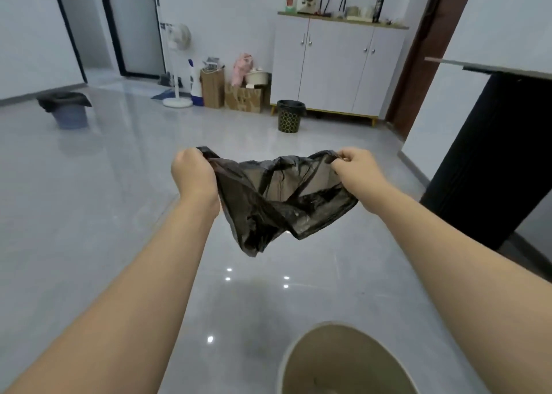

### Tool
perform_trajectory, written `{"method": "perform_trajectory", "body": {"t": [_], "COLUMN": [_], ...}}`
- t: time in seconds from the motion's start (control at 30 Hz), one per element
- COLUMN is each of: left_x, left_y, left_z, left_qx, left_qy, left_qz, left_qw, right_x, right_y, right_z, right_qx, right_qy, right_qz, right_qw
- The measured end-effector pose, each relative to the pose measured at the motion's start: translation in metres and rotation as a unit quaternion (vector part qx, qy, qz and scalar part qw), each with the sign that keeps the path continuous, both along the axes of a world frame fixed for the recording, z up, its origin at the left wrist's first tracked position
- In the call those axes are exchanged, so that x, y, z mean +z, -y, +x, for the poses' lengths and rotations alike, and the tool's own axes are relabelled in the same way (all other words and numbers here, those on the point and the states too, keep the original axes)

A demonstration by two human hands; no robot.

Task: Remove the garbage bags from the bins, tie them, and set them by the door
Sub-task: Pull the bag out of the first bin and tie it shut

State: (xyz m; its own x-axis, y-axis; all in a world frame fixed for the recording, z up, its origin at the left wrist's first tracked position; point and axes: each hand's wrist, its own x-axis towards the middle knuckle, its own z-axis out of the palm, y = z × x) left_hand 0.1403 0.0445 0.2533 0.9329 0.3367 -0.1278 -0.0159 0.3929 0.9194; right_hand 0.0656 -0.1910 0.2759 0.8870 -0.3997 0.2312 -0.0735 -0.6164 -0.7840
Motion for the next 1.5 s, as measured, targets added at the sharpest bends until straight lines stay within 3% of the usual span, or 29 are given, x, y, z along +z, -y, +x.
{"method": "perform_trajectory", "body": {"t": [0.13, 0.23, 0.37, 0.5, 0.57, 0.63, 0.7, 0.77, 0.83, 1.03, 1.13, 1.23, 1.33, 1.43, 1.5], "left_x": [-0.108, -0.196, -0.296, -0.322, -0.312, -0.299, -0.294, -0.299, -0.309, -0.319, -0.318, -0.308, -0.295, -0.289, -0.287], "left_y": [-0.035, -0.066, -0.111, -0.139, -0.137, -0.118, -0.087, -0.05, -0.019, 0.011, -0.001, -0.013, -0.036, -0.045, -0.031], "left_z": [0.006, -0.009, -0.036, -0.046, -0.037, -0.033, -0.044, -0.064, -0.074, -0.047, -0.042, -0.04, -0.046, -0.061, -0.072], "left_qx": [0.013, -0.003, -0.131, -0.233, -0.205, -0.18, -0.225, -0.308, -0.343, -0.178, -0.166, -0.137, -0.043, 0.021, -0.004], "left_qy": [-0.055, -0.111, -0.222, -0.308, -0.287, -0.208, -0.08, 0.026, 0.073, -0.002, -0.023, -0.041, 0.023, 0.163, 0.193], "left_qz": [0.155, 0.313, 0.491, 0.604, 0.655, 0.676, 0.675, 0.694, 0.713, 0.699, 0.627, 0.589, 0.617, 0.688, 0.712], "left_qw": [0.986, 0.943, 0.832, 0.698, 0.669, 0.683, 0.698, 0.651, 0.608, 0.692, 0.761, 0.795, 0.786, 0.707, 0.675], "right_x": [-0.098, -0.173, -0.246, -0.275, -0.269, -0.255, -0.237, -0.217, -0.2, -0.169, -0.16, -0.162, -0.174, -0.179, -0.176], "right_y": [-0.007, -0.013, -0.024, -0.036, -0.043, -0.048, -0.052, -0.055, -0.058, -0.046, -0.031, -0.021, -0.02, -0.03, -0.04], "right_z": [0.023, 0.027, 0.022, 0.019, 0.026, 0.037, 0.046, 0.052, 0.054, 0.053, 0.052, 0.05, 0.048, 0.049, 0.053], "right_qx": [-0.02, -0.036, -0.032, -0.02, -0.01, 0.0, 0.012, 0.027, 0.047, 0.041, -0.005, -0.061, -0.093, -0.102, -0.097], "right_qy": [-0.113, -0.199, -0.309, -0.38, -0.375, -0.337, -0.295, -0.258, -0.227, -0.161, -0.132, -0.129, -0.16, -0.163, -0.159], "right_qz": [-0.03, -0.082, -0.147, -0.191, -0.207, -0.23, -0.237, -0.228, -0.22, -0.175, -0.127, -0.144, -0.151, -0.089, -0.011], "right_qw": [0.993, 0.976, 0.939, 0.905, 0.904, 0.913, 0.926, 0.938, 0.948, 0.97, 0.983, 0.979, 0.971, 0.977, 0.982]}}
